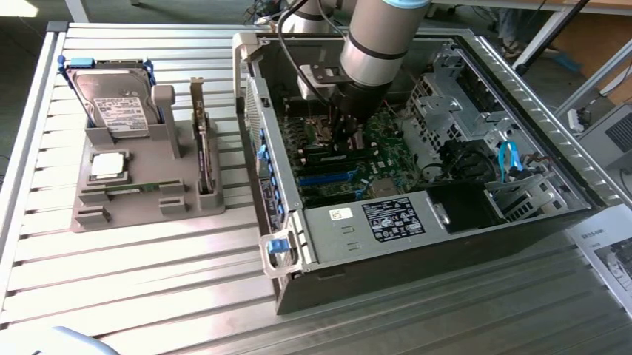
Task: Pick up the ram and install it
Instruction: 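Press down the ram until it locks into place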
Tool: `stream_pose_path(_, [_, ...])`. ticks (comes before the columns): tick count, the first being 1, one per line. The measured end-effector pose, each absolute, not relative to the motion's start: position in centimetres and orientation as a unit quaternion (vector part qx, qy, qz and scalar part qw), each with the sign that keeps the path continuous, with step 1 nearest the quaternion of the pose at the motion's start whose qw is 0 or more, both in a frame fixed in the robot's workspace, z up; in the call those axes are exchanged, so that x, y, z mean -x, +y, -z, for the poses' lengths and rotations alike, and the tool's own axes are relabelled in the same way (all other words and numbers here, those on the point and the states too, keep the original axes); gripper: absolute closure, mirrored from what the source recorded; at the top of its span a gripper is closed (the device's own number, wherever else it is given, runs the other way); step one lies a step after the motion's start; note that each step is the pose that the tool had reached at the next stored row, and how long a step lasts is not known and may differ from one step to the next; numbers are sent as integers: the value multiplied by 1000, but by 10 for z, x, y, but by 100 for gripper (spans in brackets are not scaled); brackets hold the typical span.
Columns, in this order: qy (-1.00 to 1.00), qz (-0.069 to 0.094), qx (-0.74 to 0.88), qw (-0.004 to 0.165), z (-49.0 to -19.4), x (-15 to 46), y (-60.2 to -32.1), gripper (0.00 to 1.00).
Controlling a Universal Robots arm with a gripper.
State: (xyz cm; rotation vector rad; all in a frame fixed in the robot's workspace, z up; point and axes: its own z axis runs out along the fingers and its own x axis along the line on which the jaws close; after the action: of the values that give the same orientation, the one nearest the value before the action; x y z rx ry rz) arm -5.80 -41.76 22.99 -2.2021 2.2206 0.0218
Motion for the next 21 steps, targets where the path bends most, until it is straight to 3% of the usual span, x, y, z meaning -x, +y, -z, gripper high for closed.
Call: stream_pose_path(21, [710, -7, 704, 7, -228, 58, -419, 90])
